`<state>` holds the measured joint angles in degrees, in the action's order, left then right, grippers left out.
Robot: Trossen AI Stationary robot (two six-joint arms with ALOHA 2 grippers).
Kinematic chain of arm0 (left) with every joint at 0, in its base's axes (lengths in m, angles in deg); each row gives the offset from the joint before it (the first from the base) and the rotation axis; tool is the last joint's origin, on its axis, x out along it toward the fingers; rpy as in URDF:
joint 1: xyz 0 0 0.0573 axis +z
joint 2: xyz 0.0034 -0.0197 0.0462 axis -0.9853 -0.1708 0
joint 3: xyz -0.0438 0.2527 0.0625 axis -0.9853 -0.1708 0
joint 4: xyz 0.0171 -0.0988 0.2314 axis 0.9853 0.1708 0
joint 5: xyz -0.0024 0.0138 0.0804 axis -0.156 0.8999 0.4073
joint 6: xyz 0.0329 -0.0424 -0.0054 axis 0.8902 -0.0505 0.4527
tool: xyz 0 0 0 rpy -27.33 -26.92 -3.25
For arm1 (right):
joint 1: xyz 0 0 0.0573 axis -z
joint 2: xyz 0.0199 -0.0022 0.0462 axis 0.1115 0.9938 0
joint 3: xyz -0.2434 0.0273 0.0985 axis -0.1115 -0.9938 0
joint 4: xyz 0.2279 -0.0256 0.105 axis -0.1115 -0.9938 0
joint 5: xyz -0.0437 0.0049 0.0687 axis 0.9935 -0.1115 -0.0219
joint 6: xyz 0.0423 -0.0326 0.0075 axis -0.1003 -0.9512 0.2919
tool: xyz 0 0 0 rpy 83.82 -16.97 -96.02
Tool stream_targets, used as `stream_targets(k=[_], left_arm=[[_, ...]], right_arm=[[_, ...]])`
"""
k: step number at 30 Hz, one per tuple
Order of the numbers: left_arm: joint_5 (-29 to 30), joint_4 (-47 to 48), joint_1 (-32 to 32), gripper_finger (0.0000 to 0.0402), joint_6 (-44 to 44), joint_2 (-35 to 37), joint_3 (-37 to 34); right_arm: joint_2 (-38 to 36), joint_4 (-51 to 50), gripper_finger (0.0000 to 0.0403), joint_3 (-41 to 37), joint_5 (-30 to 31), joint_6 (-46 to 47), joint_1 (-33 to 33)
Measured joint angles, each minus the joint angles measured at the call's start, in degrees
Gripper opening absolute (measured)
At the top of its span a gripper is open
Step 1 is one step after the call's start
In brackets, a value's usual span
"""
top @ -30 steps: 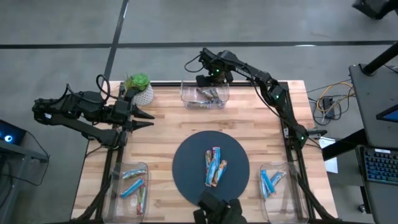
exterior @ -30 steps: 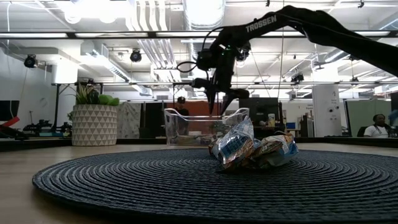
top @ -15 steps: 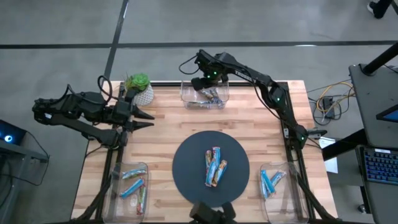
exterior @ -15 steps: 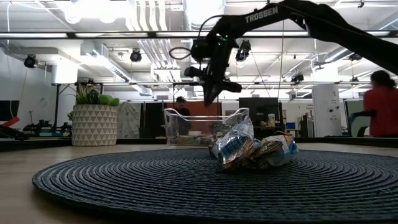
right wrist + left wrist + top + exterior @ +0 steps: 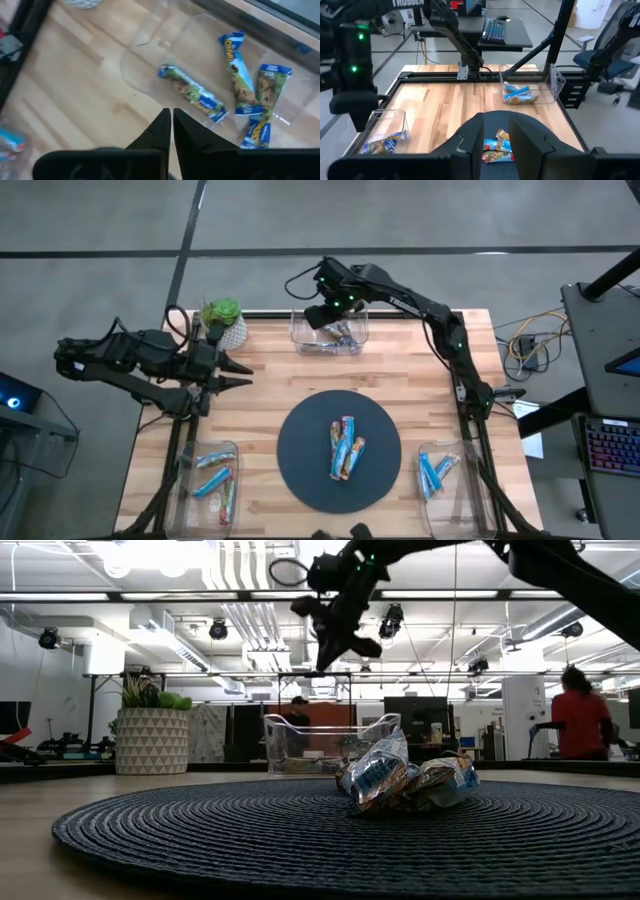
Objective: Pick and place Granola Bars by type
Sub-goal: Put the yellow granola bar into the bottom right transparent bin
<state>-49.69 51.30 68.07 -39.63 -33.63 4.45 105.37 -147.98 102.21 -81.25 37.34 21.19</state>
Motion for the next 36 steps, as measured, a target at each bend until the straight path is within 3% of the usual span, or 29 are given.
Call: stream_targets(k=[10, 14, 21, 26, 36], left_arm=[[0.0, -0.03, 0.0, 0.0075, 0.63, -0.09, 0.0], [-0.86, -0.03, 0.0, 0.0075, 1.02, -0.09, 0.0], [0.34, -0.25, 0.0, 0.0075, -1.36, -0.06, 0.0], [3.77, -2.29, 0.0, 0.0072, -1.69, -0.08, 0.0], [6.48, -3.79, 0.02, 0.0071, -3.55, -0.02, 0.0]], right_arm=[[-7.17, 0.02, 0.0013, 0.02, -4.33, 1.29, -3.07], [-9.78, 0.11, 0.0013, 0.02, -4.29, -2.18, -5.06], [-13.79, 1.32, 0.0013, -0.08, 5.62, -13.34, -10.42], [-16.63, 2.71, 0.0013, -0.15, 0.61, -17.15, -12.54], [-23.12, 2.75, 0.0013, -0.27, 0.3, -20.47, -18.22]])
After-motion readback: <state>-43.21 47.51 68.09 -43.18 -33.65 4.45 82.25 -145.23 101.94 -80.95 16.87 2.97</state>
